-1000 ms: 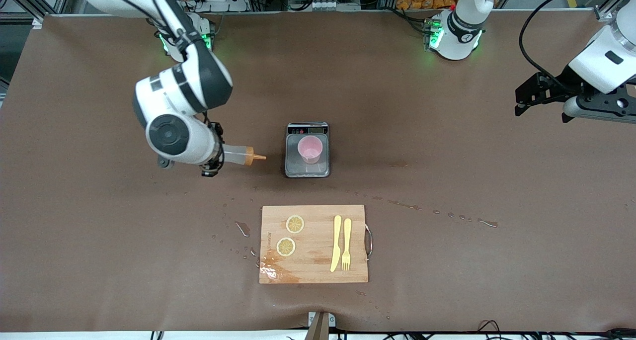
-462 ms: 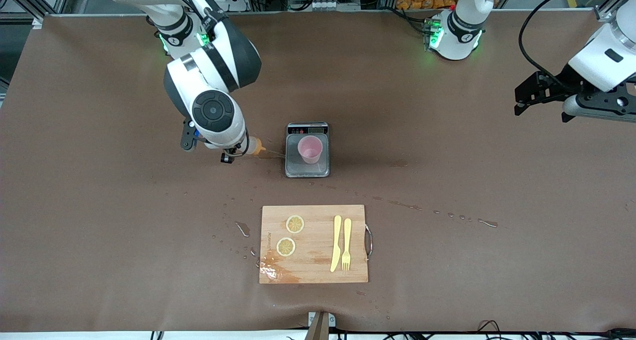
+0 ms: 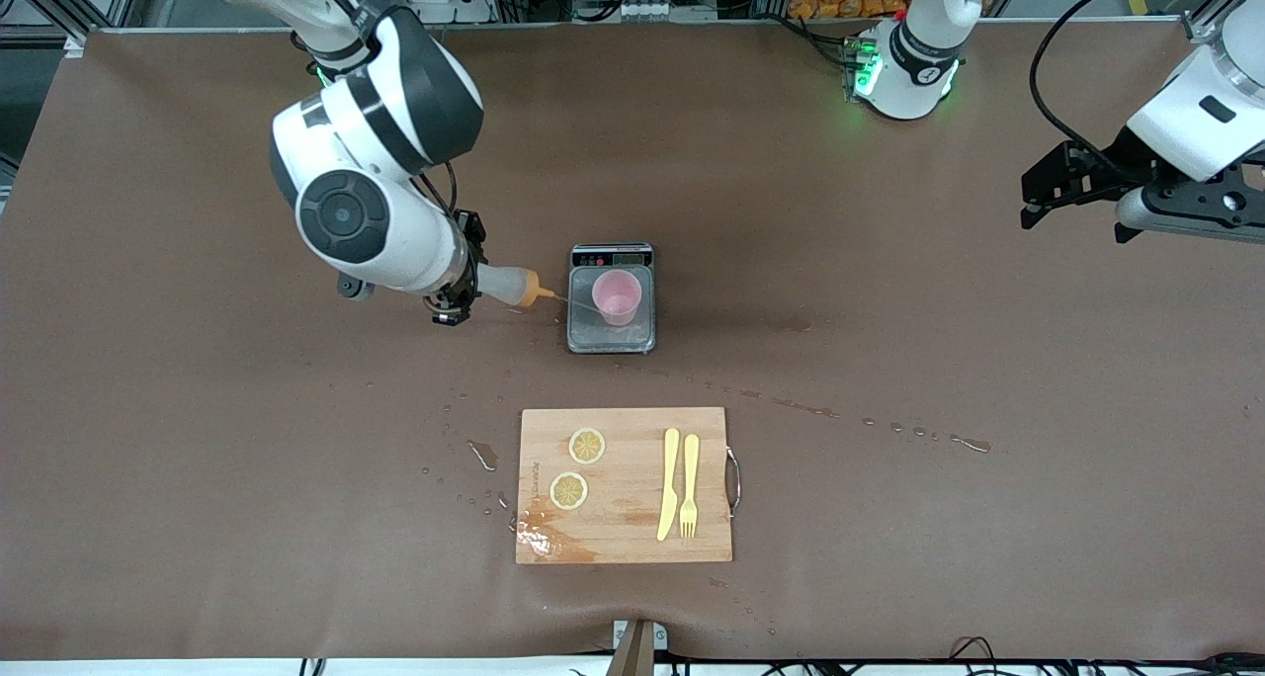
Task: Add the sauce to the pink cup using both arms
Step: 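Tilt the bottle over the pink cup with the right gripper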
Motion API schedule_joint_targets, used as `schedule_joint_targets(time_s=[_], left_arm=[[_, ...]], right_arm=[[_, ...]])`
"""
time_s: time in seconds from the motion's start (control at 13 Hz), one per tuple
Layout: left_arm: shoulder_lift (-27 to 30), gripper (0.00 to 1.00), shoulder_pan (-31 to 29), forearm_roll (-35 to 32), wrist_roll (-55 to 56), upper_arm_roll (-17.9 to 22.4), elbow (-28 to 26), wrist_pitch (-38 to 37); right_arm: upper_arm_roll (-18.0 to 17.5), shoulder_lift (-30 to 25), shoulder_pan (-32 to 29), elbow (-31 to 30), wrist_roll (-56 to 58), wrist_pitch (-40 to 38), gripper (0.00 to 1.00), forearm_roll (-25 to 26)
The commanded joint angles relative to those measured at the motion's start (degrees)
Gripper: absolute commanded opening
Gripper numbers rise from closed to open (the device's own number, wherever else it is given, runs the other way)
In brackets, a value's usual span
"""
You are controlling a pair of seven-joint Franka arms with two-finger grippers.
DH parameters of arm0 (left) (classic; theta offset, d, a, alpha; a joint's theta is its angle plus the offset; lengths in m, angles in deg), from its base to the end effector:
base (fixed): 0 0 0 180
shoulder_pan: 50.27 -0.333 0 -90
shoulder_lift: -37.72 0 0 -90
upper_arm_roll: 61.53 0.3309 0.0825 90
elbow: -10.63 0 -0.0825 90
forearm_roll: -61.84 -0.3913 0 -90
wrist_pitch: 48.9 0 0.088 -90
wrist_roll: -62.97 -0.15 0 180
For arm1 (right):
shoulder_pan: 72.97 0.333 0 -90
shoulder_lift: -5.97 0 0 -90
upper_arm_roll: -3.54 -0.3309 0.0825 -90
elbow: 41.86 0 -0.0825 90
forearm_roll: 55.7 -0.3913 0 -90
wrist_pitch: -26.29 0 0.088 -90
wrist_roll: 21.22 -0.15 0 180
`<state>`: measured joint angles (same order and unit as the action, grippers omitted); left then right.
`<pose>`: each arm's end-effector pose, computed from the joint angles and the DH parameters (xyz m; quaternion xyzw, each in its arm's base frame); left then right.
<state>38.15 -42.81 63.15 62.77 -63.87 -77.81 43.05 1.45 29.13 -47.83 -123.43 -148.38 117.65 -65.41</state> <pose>0.5575 -0.0998 0.6170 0.9955 -0.0871 0.0333 0.0141 0.5742 0.3199 0.4214 0.6266 -0.7652 -0.1145 0.0928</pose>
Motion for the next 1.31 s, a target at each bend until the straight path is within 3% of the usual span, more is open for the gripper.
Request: schedule_joint_targets(time_s=[0.0, 0.15, 0.31, 0.54, 0.77, 1.0, 1.23], left_arm=[[0.1, 1.0, 0.11, -1.39, 0.46, -0.82, 0.73, -0.99], [0.1, 1.0, 0.19, -1.39, 0.46, -0.82, 0.73, -0.99], [0.1, 1.0, 0.19, -1.39, 0.46, -0.82, 0.73, -0.99], [0.01, 1.0, 0.19, -1.39, 0.46, -0.82, 0.64, -0.99], [0.01, 1.0, 0.1, -1.39, 0.46, -0.73, 0.64, -0.99], [-0.08, 1.0, 0.19, -1.39, 0.46, -0.73, 0.64, -0.99], [-0.08, 1.0, 0.19, -1.39, 0.55, -0.73, 0.64, -0.99]], right_arm=[[-0.37, -1.45, -2.11, -0.24, 2.69, -0.74, 0.38, -3.47], [-0.54, -1.54, -6.99, -4.1, 13.1, 2.75, 0.36, -6.08], [-0.28, -1.54, -13.94, -4.56, 23.12, 3.66, 0.36, -20.36], [-0.37, -1.37, -23.7, -9.37, 40.08, 2.35, 0.36, -35.58], [-0.28, -0.14, -33.46, -15.88, 56.36, -6.41, 0.38, -50.45], [-0.46, 2.23, -38.04, -16.25, 59.56, -11.28, 0.4, -52.95], [-0.37, 7.75, -40.94, -16.42, 65.52, -17.23, 0.4, -61.01]])
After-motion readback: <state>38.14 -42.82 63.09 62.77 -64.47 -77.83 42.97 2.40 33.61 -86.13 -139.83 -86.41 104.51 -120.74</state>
